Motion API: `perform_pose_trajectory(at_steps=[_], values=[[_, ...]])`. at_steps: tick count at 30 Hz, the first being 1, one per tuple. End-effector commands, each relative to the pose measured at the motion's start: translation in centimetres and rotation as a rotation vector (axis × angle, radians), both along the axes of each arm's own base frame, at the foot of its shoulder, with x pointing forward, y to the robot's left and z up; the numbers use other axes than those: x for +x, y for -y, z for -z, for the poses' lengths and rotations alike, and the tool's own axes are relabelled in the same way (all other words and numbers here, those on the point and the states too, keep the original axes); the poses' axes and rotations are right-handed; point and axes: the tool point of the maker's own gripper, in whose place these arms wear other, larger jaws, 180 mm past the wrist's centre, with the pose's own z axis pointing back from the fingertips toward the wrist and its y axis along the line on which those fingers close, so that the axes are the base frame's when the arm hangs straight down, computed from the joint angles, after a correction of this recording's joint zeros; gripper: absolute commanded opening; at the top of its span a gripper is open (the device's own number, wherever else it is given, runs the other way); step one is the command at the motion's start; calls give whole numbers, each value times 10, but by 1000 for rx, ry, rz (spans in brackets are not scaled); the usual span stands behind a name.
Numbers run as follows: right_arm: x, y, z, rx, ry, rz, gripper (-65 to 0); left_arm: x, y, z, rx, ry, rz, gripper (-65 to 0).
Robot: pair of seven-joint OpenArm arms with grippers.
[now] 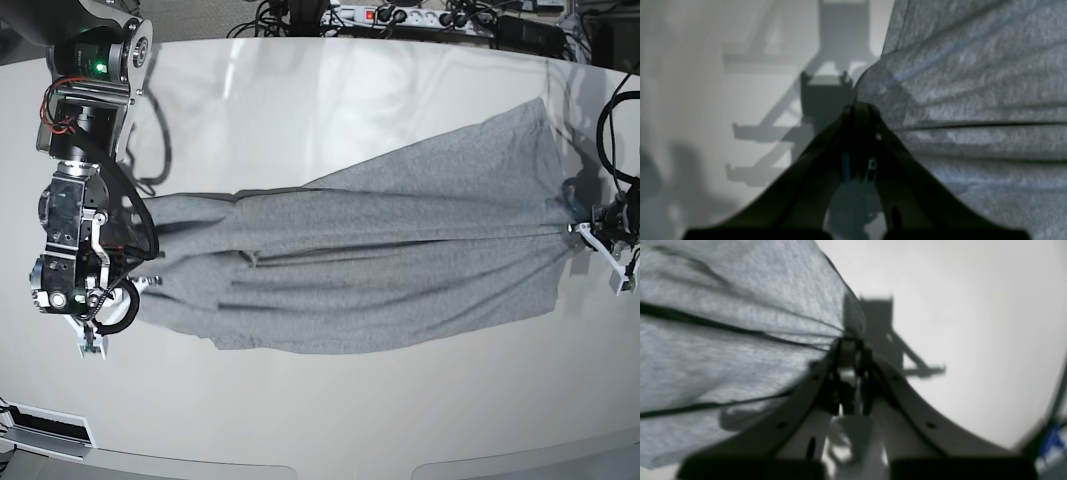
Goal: Layout the t-shirt on the table in an organized manner, then fold the t-shirt properly
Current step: 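Drag the grasped fabric with the right gripper away from the left gripper, then release the fabric and grasp the shirt shoulder with the right gripper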
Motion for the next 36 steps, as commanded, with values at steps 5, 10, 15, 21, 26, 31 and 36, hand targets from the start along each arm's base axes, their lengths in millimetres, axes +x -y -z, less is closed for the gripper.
perform_pose_trajectory(at_steps=[5,10,15,21,26,31,36], values=[[9,33,-27,-126,43,67,-350,13,-16,-21,33,56,-10,-650],[12,44,-50,-116,91,42,-351,14,-20,-22,74,59,9,-650],[9,-14,-70,167,160,-332,-510,15,-11,-22,41,61,59,-650],[-61,-112,-94,553,225,-856,-538,15,-9,-22,32,64,61,-650],[-121,-152,-70,789,147,-918,-647,16,-8,-22,19,68,55,-650],[-151,-152,-15,598,-60,-952,-578,16,-8,-22,19,72,56,-650],[-145,-161,17,302,-51,-1087,-288,16,-8,-22,19,71,56,-650]])
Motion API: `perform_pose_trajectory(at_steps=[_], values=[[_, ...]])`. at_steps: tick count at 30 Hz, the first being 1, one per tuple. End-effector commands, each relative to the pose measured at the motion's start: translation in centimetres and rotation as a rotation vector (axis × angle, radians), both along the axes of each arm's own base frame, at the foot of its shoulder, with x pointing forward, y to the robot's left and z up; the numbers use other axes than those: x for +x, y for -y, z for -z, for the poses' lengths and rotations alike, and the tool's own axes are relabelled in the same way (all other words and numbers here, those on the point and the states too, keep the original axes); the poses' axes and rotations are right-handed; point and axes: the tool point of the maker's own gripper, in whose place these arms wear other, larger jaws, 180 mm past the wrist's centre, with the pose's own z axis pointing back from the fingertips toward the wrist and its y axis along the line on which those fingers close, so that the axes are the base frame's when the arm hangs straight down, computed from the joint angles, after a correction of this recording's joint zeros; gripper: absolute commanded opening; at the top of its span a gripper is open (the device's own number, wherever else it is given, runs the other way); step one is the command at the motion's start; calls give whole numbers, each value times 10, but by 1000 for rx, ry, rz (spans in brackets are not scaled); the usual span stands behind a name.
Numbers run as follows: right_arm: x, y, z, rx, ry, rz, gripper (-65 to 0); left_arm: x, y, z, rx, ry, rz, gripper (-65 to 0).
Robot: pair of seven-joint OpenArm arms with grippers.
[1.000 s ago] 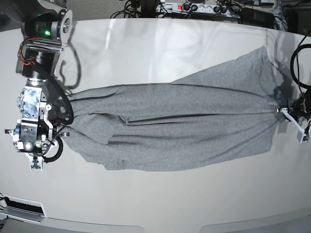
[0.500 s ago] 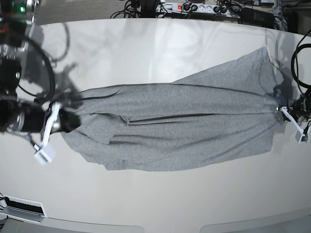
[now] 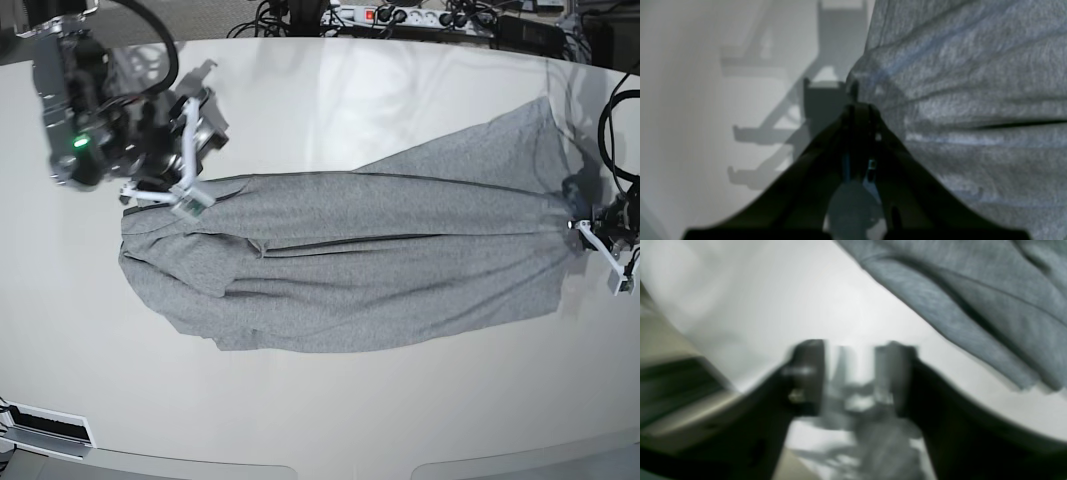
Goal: Layout the t-shirt on the table in an organized manner, then fold the t-shirt properly
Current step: 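Release the fabric and grasp the shirt shoulder with the right gripper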
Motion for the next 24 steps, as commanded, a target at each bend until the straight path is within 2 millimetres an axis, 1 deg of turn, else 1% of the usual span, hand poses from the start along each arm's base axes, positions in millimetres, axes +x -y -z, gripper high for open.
perform_pose_trajectory(at_steps=[1,4,5,8,13,16,19,21,23,24], values=[[10,-4,-7,-13,68,-36,-275,13,-13,-20,23,55,-10,-650],[10,-11,2,-106,147,-141,-275,12,-13,-20,23,52,-10,-650],[13,-11,3,-137,177,-152,-275,12,-13,-20,23,52,-10,-650],[27,-5,3,-227,272,-119,-275,12,-13,-20,23,52,-10,-650],[42,11,-1,-315,343,-44,-277,13,-11,-20,9,57,-16,-650],[47,11,-2,-303,363,-25,-278,13,-11,-20,9,57,-16,-650],[47,7,10,-262,357,-34,-278,13,-11,-20,4,58,-18,-650],[49,14,21,-276,331,-24,-278,13,-11,-20,3,59,-18,-650],[55,25,29,-305,318,13,-283,13,-11,-20,3,58,-18,-650],[58,30,33,-318,314,31,-303,13,-11,-20,3,58,-18,-650]])
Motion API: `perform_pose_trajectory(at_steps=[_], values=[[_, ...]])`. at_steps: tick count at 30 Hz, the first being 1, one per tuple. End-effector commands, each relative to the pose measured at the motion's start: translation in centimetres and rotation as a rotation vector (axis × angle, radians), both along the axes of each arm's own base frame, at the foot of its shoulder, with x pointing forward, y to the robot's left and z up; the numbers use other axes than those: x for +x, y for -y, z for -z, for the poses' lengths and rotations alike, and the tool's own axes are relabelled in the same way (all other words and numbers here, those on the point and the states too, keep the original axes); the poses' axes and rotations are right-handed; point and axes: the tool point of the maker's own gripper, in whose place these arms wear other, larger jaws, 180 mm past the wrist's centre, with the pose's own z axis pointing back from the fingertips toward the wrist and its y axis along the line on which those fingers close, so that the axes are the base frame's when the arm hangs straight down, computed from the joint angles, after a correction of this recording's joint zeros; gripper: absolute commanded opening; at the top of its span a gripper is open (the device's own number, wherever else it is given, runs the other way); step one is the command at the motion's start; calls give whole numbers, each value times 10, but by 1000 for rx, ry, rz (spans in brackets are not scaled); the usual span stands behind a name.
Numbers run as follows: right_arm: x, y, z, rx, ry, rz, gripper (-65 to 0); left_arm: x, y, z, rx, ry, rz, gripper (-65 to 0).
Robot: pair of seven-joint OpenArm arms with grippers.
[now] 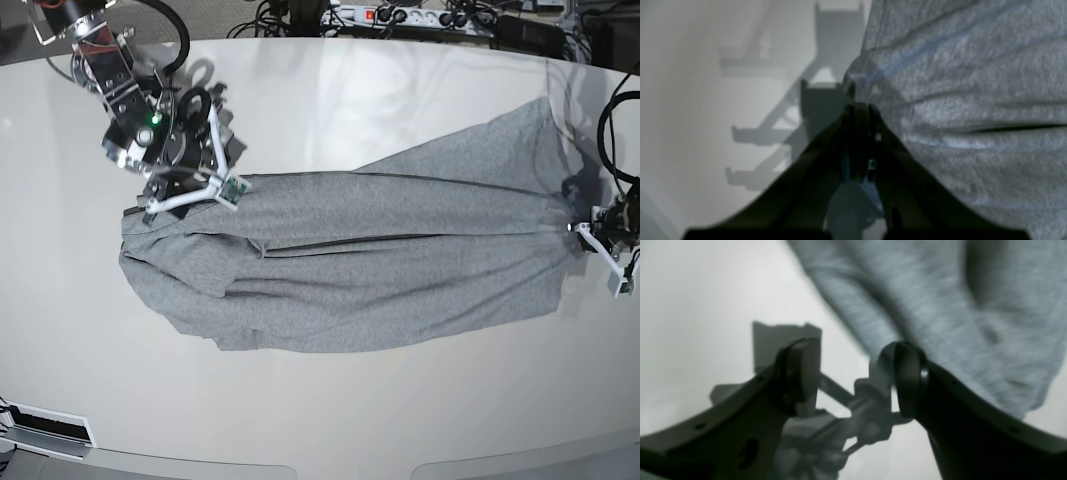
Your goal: Layout the t-shirt on the table in an organized manner, then fold the t-shirt properly
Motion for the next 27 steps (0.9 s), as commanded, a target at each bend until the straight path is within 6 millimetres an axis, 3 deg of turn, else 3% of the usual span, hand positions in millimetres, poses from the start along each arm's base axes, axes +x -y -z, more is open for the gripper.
perform_pose_trajectory(at_steps=[1,3,6,11,13,16,22,27], values=[[9,11,-2,-29,19,26,-331,13,-13,-20,20,55,-12,-650],[16,20,2,-45,22,63,-374,13,-13,-20,20,54,-12,-650],[16,27,10,-66,-10,61,-389,13,-13,-20,20,55,-12,-650],[-13,46,22,-162,-198,117,-650,13,-13,-20,20,55,-12,-650],[-28,50,24,-175,-280,131,-650,13,-13,-20,22,55,-11,-650],[-45,39,21,-86,-380,81,-650,13,-14,-20,28,52,-9,-650],[-71,13,-40,95,-416,-60,-650,12,-7,-19,9,48,35,-650],[-117,-23,-94,219,-398,-305,-650,12,8,-20,-31,42,126,-650]])
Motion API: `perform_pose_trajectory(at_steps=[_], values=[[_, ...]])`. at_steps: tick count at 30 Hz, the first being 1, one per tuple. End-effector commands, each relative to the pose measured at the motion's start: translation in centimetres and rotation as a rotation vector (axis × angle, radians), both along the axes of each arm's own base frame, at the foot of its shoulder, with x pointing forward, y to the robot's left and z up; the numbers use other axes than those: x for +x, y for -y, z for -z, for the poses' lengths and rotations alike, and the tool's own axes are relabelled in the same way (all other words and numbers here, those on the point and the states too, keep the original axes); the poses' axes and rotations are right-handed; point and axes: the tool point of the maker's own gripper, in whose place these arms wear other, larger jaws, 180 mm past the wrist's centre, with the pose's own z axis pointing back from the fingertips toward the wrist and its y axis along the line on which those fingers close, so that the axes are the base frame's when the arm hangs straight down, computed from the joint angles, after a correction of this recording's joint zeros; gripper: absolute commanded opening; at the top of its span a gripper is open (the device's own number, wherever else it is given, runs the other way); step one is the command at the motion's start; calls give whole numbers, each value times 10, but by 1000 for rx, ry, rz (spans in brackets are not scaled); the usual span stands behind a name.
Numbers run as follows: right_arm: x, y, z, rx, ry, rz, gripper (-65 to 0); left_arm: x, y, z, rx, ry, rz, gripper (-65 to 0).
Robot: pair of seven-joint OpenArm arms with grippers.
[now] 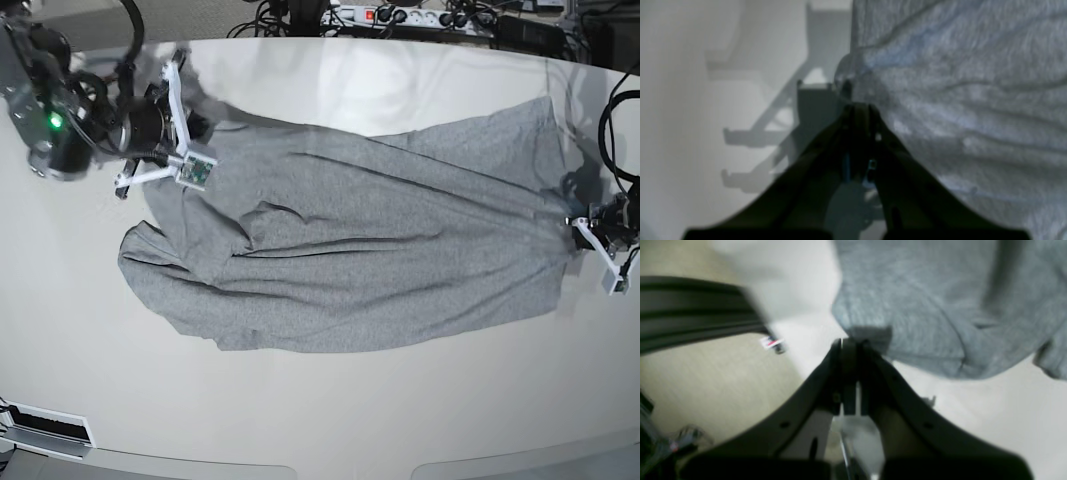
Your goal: Layout the t-shirt on the table in an organized manner, then fold the t-shirt properly
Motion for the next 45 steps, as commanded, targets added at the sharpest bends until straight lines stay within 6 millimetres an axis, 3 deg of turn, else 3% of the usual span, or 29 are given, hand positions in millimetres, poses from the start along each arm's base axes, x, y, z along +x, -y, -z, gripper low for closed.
perform_pose_trajectory(at_steps=[1,8,12,17,20,26,30,35,38,40,43,45], values=[[-10,-3,-9,19,2,-49,-650,14,-9,-20,7,53,12,-650],[-84,-20,-13,117,-199,-114,-650,7,17,-25,-91,42,171,-650],[-101,-29,-13,154,-250,-103,-650,4,36,-31,-183,47,246,-650],[-110,-48,-22,244,-294,-91,-650,3,37,-33,-193,48,251,-650],[-110,-47,-21,234,-292,-92,-650,0,31,-34,-177,31,251,-650],[-84,-11,5,2,-154,-34,-650,-16,14,-37,-86,-47,326,-650],[-65,2,11,-73,-71,42,-650,-26,26,-42,-31,-86,450,-650],[-62,-1,10,-53,-57,47,-649,-29,55,-65,-70,-104,537,-650],[-61,-3,9,-44,-52,49,-505,-44,70,-79,-105,-176,588,-641],[-58,-5,8,-27,-42,51,-439,-62,74,-82,-116,-253,621,-574],[-49,-9,4,-2,-14,55,-427,-93,84,-82,-137,-381,683,-487],[-42,-10,2,4,7,56,-427,-100,88,-86,-129,-385,718,-467]])
